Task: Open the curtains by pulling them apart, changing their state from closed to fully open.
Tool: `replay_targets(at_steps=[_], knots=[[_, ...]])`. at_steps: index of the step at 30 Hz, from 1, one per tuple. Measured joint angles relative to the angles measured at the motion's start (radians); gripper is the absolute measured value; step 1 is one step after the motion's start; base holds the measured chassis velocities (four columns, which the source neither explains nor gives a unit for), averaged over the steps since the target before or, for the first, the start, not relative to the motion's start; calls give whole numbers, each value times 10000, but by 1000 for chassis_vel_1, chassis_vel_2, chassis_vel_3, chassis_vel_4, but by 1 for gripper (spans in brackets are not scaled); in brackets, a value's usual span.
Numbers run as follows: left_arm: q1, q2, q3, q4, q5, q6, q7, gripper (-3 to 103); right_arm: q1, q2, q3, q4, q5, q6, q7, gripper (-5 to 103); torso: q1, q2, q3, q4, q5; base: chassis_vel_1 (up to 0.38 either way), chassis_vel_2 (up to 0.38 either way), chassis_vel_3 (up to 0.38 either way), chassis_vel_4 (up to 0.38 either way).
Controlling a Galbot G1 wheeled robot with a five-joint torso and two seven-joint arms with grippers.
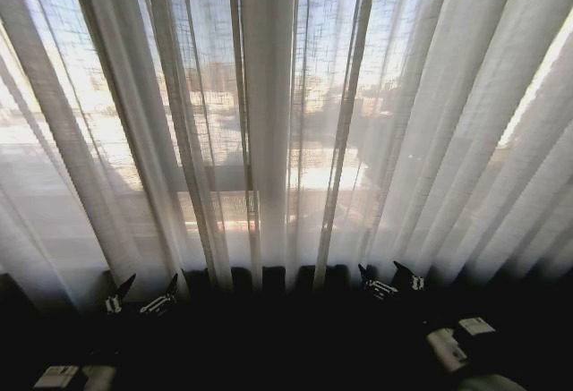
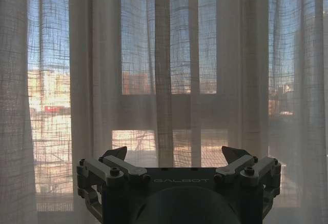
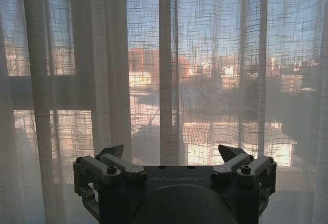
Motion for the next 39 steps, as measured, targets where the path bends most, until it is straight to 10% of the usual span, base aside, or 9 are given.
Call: replay_targets(at_steps=[39], knots=[[67, -217, -2, 62, 31, -199, 211, 100, 48, 80, -458, -360, -1482, 638, -202, 100, -6, 3, -2, 1, 0, -86, 95, 87, -97]])
